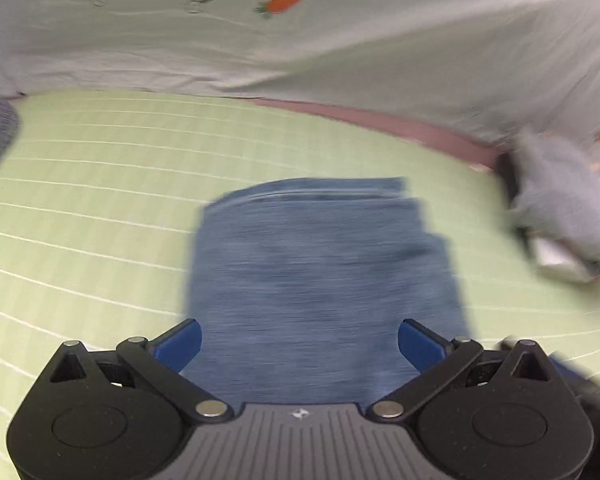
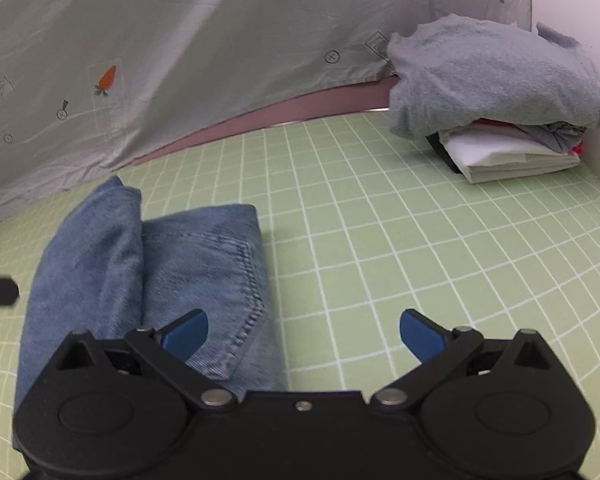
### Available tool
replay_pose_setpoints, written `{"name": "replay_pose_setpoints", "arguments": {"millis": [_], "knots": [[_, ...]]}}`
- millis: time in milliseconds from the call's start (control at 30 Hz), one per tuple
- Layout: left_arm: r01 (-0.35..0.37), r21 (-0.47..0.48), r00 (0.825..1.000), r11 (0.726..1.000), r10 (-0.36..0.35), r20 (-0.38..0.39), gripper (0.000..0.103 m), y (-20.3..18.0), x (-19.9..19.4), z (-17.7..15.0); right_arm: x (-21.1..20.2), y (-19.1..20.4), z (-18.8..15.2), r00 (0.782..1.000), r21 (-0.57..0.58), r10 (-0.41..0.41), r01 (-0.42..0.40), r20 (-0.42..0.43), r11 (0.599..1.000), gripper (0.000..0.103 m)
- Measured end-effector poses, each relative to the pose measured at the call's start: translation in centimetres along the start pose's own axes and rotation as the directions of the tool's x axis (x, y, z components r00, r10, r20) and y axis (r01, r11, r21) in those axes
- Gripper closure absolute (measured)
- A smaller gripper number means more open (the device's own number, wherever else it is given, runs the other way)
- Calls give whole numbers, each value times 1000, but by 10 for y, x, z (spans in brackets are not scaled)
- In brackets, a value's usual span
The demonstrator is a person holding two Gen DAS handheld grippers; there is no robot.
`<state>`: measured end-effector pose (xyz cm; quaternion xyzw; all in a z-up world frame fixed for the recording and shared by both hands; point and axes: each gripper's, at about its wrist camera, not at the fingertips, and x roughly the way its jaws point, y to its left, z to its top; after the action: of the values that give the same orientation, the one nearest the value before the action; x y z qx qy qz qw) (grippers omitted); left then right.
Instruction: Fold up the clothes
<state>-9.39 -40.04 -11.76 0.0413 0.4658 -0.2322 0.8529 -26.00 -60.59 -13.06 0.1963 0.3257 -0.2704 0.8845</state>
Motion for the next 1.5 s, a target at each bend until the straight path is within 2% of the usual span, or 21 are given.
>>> {"name": "replay_pose_setpoints", "arguments": {"millis": [100, 200, 267, 333, 400, 533, 567, 600, 700, 800, 867, 900, 967, 1000, 1033, 1067, 1167, 1200, 1233, 1333, 1500], "knots": [[-70, -43, 994, 997, 67, -87, 0, 31, 17, -7, 11, 27, 11, 998, -33, 64, -63, 21, 997, 0], [-72, -55, 988, 996, 64, -138, 0, 47, 33, -13, 20, 57, 15, 995, -91, 104, -103, 4, 991, 1], [-56, -51, 987, 997, 48, -155, 0, 53, 42, -15, 24, 71, 16, 992, -110, 128, -127, -4, 986, 8], [-28, -47, 986, 998, 20, -163, 0, 56, 47, -12, 33, 83, 17, 989, -133, 142, -145, -34, 981, 25], [-15, -34, 987, 999, 10, -163, 0, 57, 50, -10, 42, 93, 17, 985, -151, 160, -169, -69, 974, 35], [8, -40, 988, 999, -14, -152, 0, 60, 51, -10, 49, 104, 13, 955, -172, 272, -290, -121, 941, 66], [14, -51, 990, 999, -21, -141, 0, 61, 50, -10, 47, 107, 12, 955, -203, 270, -290, -121, 935, 76], [20, -64, 992, 998, -28, -127, 0, 63, 49, -9, 44, 108, 12, 955, -215, 272, -292, -118, 932, 95], [67, -120, 996, 990, -73, -42, 0, 69, 39, -3, 29, 91, 25, 927, -102, 366, -372, -79, 922, 96], [144, -167, 989, 975, -139, 41, 0, 74, 22, 6, -6, 73, 41, 902, -27, 430, -430, 21, 902, 96], [177, -162, 983, 971, -167, 74, 0, 72, 15, 9, -31, 62, 52, 884, 8, 459, -461, 94, 887, 96], [182, -153, 982, 971, -172, 73, 0, 69, 16, 10, -39, 55, 55, 885, 23, 450, -455, 123, 890, 96], [181, -135, 983, 974, -176, 51, 0, 62, 21, 9, -28, 37, 50, 941, 24, 320, -324, 108, 946, 95], [178, -126, 984, 976, -177, 23, 0, 58, 28, 7, -13, 30, 43, 970, 13, 236, -237, 56, 971, 90], [177, -115, 984, 977, -179, -9, 0, 54, 35, 5, 2, 23, 36, 987, 8, 161, -161, -7, 987, 82], [179, -102, 982, 979, -184, -37, 0, 50, 43, 3, 15, 15, 30, 989, 31, 126, -125, -70, 992, 77], [196, -83, 977, 977, -202, -62, 0, 46, 49, -4, 30, -5, 13, 977, 175, 148, -121, -151, 977, 47], [209, -93, 974, 974, -215, -67, 0, 46, 51, -5, 30, -10, 9, 973, 229, 174, -137, -151, 964, 25], [223, -108, 970, 969, -231, -72, 0, 47, 54, -5, 32, -12, 5, 969, 269, 191, -145, -154, 952, 15], [268, -145, 953, 952, -284, -104, 0, 48, 63, -3, 43, -10, -1, 963, 266, 186, -131, -193, 955, 14], [295, -153, 938, 943, -316, -143, 0, 41, 79, 0, 56, -14, -1, 949, 343, 250, -174, -192, 923, 12]]}}
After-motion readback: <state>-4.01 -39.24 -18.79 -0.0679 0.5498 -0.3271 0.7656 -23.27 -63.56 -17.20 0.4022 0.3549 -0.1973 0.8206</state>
